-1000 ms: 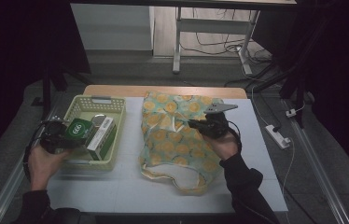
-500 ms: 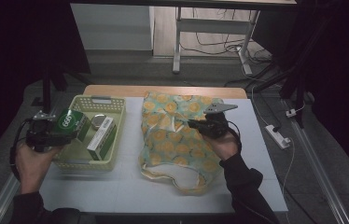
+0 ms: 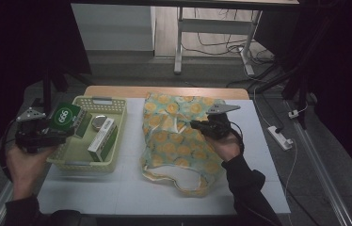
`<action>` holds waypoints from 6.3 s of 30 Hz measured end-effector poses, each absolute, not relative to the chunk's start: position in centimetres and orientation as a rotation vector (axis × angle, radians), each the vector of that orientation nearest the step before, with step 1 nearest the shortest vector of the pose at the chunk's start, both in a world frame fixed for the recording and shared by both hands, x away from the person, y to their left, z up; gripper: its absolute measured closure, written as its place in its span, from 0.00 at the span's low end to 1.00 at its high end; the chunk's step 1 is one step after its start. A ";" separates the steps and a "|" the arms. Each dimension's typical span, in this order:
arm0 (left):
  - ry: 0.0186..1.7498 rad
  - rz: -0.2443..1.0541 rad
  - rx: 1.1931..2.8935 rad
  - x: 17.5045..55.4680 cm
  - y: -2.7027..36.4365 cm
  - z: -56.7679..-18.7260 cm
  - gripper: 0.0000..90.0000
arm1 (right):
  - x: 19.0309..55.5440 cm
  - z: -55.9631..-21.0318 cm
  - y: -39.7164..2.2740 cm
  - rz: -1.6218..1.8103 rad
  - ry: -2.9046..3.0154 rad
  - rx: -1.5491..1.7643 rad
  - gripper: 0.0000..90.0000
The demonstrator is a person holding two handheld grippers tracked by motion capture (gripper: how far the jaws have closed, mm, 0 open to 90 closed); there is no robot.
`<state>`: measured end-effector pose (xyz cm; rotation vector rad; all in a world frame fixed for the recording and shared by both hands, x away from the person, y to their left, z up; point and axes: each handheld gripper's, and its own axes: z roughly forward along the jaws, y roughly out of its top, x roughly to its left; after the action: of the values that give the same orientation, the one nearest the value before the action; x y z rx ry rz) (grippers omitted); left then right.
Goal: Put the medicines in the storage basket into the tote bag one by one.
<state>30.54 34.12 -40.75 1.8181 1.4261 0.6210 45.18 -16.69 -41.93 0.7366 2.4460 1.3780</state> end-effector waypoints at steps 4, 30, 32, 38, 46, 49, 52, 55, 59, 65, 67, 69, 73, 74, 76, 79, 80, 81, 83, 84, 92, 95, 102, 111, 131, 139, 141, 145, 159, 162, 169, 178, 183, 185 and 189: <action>1.384 0.610 1.841 30.4 33.1 -40.4 0.19 | 45.2 -41.9 -16.7 1.376 2.446 0.736 1.00; 0.994 0.351 2.098 30.4 22.6 -40.1 0.19 | 45.3 -41.8 -17.0 1.383 2.437 0.741 1.00; 0.967 0.328 2.119 30.5 21.8 -40.3 0.19 | 45.3 -41.8 -17.0 1.384 2.437 0.742 1.00; 0.883 0.259 2.175 30.3 19.2 -40.7 0.19 | 45.3 -41.9 -17.0 1.380 2.439 0.745 1.00; 0.798 0.165 2.232 30.6 16.3 -41.9 0.19 | 45.3 -41.9 -16.9 1.381 2.440 0.736 1.00; 0.783 0.143 2.239 31.0 15.3 -42.4 0.19 | 45.2 -41.9 -16.8 1.383 2.439 0.735 1.00; 0.770 0.130 2.256 31.5 14.4 -43.0 0.19 | 45.2 -41.9 -16.8 1.384 2.442 0.735 1.00; 0.761 0.113 2.265 32.1 13.6 -43.4 0.19 | 45.2 -42.0 -16.7 1.383 2.442 0.732 1.00; 0.752 0.105 2.280 32.9 12.6 -43.8 0.19 | 45.1 -41.9 -16.6 1.381 2.447 0.729 1.00; 0.737 0.098 2.298 34.2 10.8 -44.1 0.19 | 45.0 -41.8 -16.5 1.389 2.447 0.721 1.00; 0.731 0.104 2.304 34.7 10.2 -44.2 0.19 | 44.9 -41.8 -16.4 1.392 2.448 0.718 1.00; 0.724 0.113 2.314 35.2 9.5 -44.2 0.19 | 44.9 -41.8 -16.4 1.392 2.450 0.713 1.00; 0.711 0.123 2.328 36.2 8.3 -44.3 0.19 | 44.8 -41.8 -16.3 1.393 2.450 0.713 1.00; 0.713 0.125 2.330 36.5 8.0 -44.3 0.19 | 44.8 -41.8 -16.3 1.396 2.448 0.713 1.00; 0.720 0.129 2.328 37.2 7.6 -44.5 0.19 | 44.8 -41.7 -16.4 1.399 2.448 0.712 1.00; 0.738 0.124 2.327 38.3 7.2 -44.8 0.18 | 44.7 -41.6 -16.3 1.400 2.446 0.706 1.00; 0.741 0.123 2.330 38.6 7.1 -45.0 0.19 | 44.7 -41.6 -16.3 1.404 2.444 0.705 1.00; 0.748 0.125 2.329 38.9 7.0 -45.1 0.18 | 44.6 -41.6 -16.3 1.404 2.446 0.705 1.00; 0.760 0.124 2.324 39.5 6.8 -45.3 0.18 | 44.6 -41.6 -16.2 1.403 2.447 0.701 1.00; 0.762 0.125 2.325 39.7 6.7 -45.3 0.18 | 44.6 -41.6 -16.2 1.403 2.447 0.701 1.00; 0.818 0.150 2.323 41.8 6.4 -45.8 0.18 | 44.5 -41.6 -16.0 1.405 2.444 0.695 1.00; 0.852 0.152 2.323 42.6 6.4 -46.1 0.18 | 44.4 -41.6 -15.9 1.403 2.448 0.688 1.00; 0.926 0.167 2.307 44.5 6.5 -47.0 0.18 | 44.2 -41.6 -15.7 1.404 2.452 0.681 1.00; 1.010 0.218 2.280 46.4 6.5 -47.3 0.18 | 44.2 -41.9 -15.4 1.393 2.469 0.678 1.00; 1.053 0.329 2.205 48.5 6.2 -48.5 0.16 | 44.7 -42.4 -15.6 1.378 2.475 0.709 1.00; 1.013 0.325 2.195 47.5 6.3 -47.6 0.06 | 44.9 -42.5 -15.9 1.377 2.471 0.722 1.00; 1.002 0.322 2.195 47.0 6.5 -47.2 0.05 | 44.9 -42.5 -15.9 1.378 2.469 0.726 1.00; 0.981 0.277 2.183 46.2 6.9 -46.6 0.04 | 44.9 -42.5 -15.9 1.377 2.470 0.721 1.00; 0.888 0.219 2.120 42.3 9.0 -44.6 0.00 | 44.9 -42.5 -15.9 1.377 2.471 0.722 1.00; 0.878 0.207 2.105 41.7 9.7 -44.6 0.00 | 44.9 -42.5 -15.9 1.377 2.470 0.720 1.00; 0.889 0.219 2.101 40.8 11.4 -44.8 0.00 | 44.8 -42.5 -15.9 1.377 2.473 0.717 1.00; 0.911 0.213 2.067 39.5 13.8 -45.0 0.00 | 44.8 -42.4 -15.9 1.375 2.471 0.717 1.00; 0.923 0.217 2.058 38.9 15.0 -45.0 0.00 | 44.7 -42.3 -15.9 1.377 2.469 0.712 1.00; 0.932 0.231 2.046 38.6 15.6 -44.9 0.00 | 44.7 -42.2 -15.9 1.375 2.468 0.711 1.00; 0.947 0.262 2.035 38.0 16.6 -44.6 0.00 | 44.7 -42.3 -15.9 1.374 2.469 0.708 1.00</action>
<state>38.00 16.61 -44.59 2.0346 0.9472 0.2622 44.70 -15.94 -42.27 0.7077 2.4690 1.3742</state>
